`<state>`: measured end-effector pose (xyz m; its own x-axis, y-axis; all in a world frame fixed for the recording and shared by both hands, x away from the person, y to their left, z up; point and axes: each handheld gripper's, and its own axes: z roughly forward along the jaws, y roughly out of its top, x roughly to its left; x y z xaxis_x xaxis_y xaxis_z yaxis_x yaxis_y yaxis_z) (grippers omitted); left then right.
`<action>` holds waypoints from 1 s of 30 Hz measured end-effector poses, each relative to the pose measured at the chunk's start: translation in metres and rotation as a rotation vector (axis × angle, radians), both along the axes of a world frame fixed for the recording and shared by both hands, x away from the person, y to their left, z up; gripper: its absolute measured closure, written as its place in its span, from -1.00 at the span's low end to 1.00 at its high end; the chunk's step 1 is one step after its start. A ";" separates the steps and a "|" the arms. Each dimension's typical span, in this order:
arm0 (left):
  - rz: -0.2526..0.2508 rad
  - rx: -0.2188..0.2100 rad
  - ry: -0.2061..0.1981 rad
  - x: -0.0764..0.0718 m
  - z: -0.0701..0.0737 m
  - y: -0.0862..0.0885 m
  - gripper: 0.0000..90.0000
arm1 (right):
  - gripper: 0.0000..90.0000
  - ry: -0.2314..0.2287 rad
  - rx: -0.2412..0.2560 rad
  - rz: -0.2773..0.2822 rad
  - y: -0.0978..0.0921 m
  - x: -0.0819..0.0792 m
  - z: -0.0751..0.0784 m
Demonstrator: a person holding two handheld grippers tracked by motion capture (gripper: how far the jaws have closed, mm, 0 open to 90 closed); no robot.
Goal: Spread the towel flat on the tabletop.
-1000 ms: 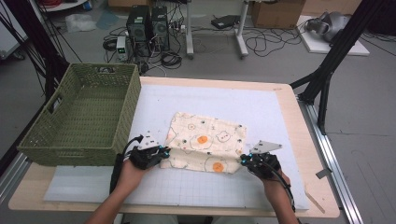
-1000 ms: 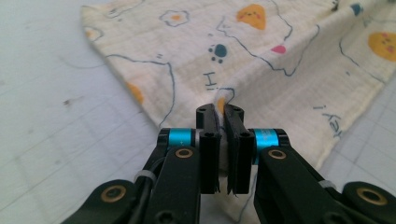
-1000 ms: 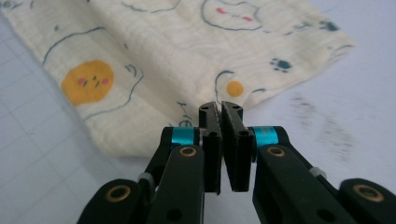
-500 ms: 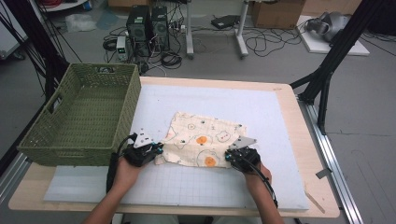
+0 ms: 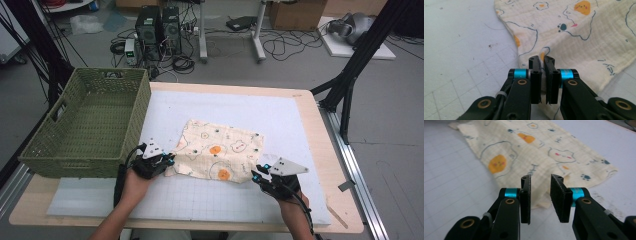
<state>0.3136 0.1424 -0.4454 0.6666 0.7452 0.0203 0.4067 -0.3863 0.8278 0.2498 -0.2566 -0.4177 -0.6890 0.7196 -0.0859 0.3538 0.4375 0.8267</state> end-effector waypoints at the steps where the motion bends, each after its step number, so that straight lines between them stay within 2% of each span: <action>1: 0.001 0.001 0.001 0.000 0.000 0.000 0.88 | 0.57 0.006 -0.002 0.016 0.001 -0.002 -0.001; 5: -0.005 -0.002 -0.001 0.000 0.000 -0.001 0.88 | 0.50 0.051 -0.040 0.054 0.013 0.003 -0.014; 8: -0.005 -0.002 0.001 0.000 0.000 -0.001 0.87 | 0.38 0.083 -0.056 0.042 0.020 0.015 -0.024; 10: -0.008 -0.004 0.003 0.000 0.000 0.000 0.87 | 0.36 0.105 -0.065 0.036 0.022 0.022 -0.030; 12: -0.011 -0.008 0.003 0.000 0.000 0.000 0.86 | 0.48 0.126 -0.029 0.038 0.021 0.026 -0.032; 14: -0.012 -0.008 0.008 0.000 0.000 0.001 0.86 | 0.77 0.145 -0.023 0.059 0.020 0.026 -0.031; 15: -0.016 -0.010 0.009 0.000 0.000 0.001 0.86 | 0.87 0.148 -0.034 0.066 0.021 0.024 -0.030; 16: -0.016 -0.014 0.007 0.000 0.000 0.001 0.86 | 0.91 0.144 -0.053 0.075 0.022 0.023 -0.029; 18: -0.020 -0.021 0.006 -0.001 0.000 0.001 0.85 | 0.92 0.163 -0.069 0.094 0.019 0.019 -0.025; 23: -0.039 -0.037 0.010 -0.002 0.001 0.000 0.78 | 0.92 0.189 -0.055 0.131 0.002 -0.002 -0.024; 25: -0.063 -0.047 0.006 -0.003 0.002 -0.002 0.76 | 0.92 0.200 -0.065 0.149 -0.006 -0.013 -0.022; 27: -0.088 -0.084 -0.013 -0.005 0.004 -0.003 0.64 | 0.93 0.212 -0.072 0.159 -0.013 -0.022 -0.020; 30: -0.073 -0.128 -0.042 -0.006 0.009 -0.003 0.39 | 0.93 0.227 -0.073 0.172 -0.023 -0.033 -0.018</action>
